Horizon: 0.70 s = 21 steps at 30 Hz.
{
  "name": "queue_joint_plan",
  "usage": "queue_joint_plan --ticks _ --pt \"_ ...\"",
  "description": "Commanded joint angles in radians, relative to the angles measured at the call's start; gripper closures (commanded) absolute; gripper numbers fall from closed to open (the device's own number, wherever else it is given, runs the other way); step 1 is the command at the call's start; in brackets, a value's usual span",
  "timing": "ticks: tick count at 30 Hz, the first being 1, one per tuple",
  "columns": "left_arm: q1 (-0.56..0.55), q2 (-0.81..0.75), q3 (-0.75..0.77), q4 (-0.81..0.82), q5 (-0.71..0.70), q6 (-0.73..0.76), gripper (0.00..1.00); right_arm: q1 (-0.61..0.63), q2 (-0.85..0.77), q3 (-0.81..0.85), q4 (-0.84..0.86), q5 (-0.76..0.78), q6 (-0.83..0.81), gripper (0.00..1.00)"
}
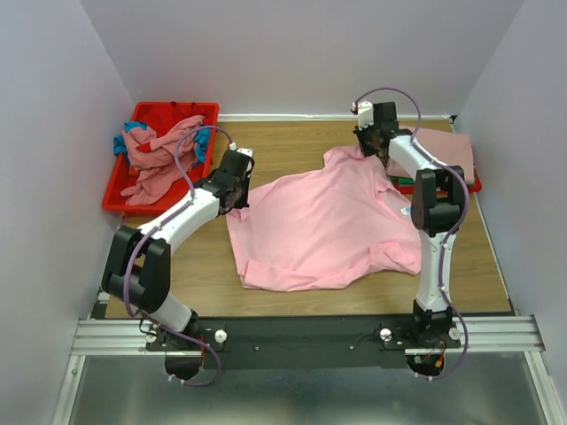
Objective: Fold and stack the t-shirts
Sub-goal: Flatten the tshirt out
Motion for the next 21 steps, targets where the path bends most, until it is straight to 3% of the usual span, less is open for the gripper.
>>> queue_joint_plan --ticks 1,9,16,21 --pt "0.0 -0.039 0.019 -0.022 0.047 -0.006 0.96 0.003 -0.066 0.022 0.013 -0.013 0.009 0.99" --pt "0.006 0.045 -0.016 0.014 0.122 0.002 0.96 0.003 -0.068 0.004 0.015 -0.025 0.015 0.99" --pt "0.006 0.189 0.022 0.03 0.059 -0.004 0.94 0.003 -0.056 -0.01 0.013 -0.039 0.014 1.0" --pt "0.006 0.206 0.032 0.03 0.027 -0.009 0.91 0.001 -0.05 -0.015 0.013 -0.04 0.011 1.0"
